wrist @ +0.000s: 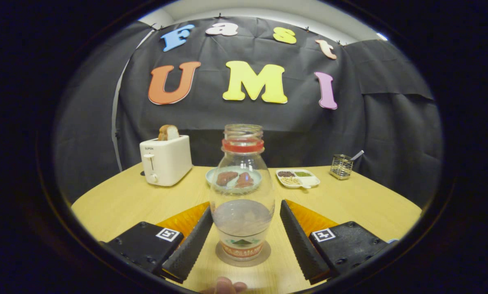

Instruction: Take the bottle from table, then pour the juice into the cup, finally place the bottle on the coaster

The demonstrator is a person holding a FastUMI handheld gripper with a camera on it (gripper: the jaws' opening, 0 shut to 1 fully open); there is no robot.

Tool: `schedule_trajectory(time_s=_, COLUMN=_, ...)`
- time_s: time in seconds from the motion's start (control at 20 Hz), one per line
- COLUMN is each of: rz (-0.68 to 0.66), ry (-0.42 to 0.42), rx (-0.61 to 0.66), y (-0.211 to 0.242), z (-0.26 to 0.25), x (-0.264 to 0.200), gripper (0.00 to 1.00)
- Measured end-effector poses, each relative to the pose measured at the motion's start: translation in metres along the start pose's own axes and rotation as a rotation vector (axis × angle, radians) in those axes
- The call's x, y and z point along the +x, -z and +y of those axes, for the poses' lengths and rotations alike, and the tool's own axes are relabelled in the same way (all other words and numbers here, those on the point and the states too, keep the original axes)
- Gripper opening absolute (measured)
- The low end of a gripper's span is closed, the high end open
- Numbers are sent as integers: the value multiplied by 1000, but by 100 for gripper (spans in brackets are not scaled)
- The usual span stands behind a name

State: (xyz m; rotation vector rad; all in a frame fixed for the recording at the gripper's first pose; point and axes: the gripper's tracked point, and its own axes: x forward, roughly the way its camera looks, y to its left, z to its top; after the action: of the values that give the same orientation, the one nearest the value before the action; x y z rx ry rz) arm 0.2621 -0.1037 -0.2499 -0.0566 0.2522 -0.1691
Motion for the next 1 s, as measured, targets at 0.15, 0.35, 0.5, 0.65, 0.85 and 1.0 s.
schedule_trajectory(time_s=0.15, rz=-13, ry=6, rx=-7, y=-11, z=1, x=-8, gripper=100)
schedule_trajectory(time_s=0.35, rz=-64, ry=7, rx=1, y=-41, z=0, x=-32, gripper=100)
schedule_trajectory(time_s=0.5, rz=-95, ry=1, rx=10, y=-70, z=0, x=-59, gripper=100)
schedule_trajectory(time_s=0.65, rz=-139, ry=-3, rx=28, y=-108, z=-5, x=-109, gripper=100)
schedule_trajectory(time_s=0.85, rz=-177, ry=-6, rx=52, y=-148, z=-12, x=-179, gripper=100)
schedule_trajectory(time_s=1.0, rz=-183, ry=-19, rx=38, y=-157, z=-11, x=-222, gripper=100)
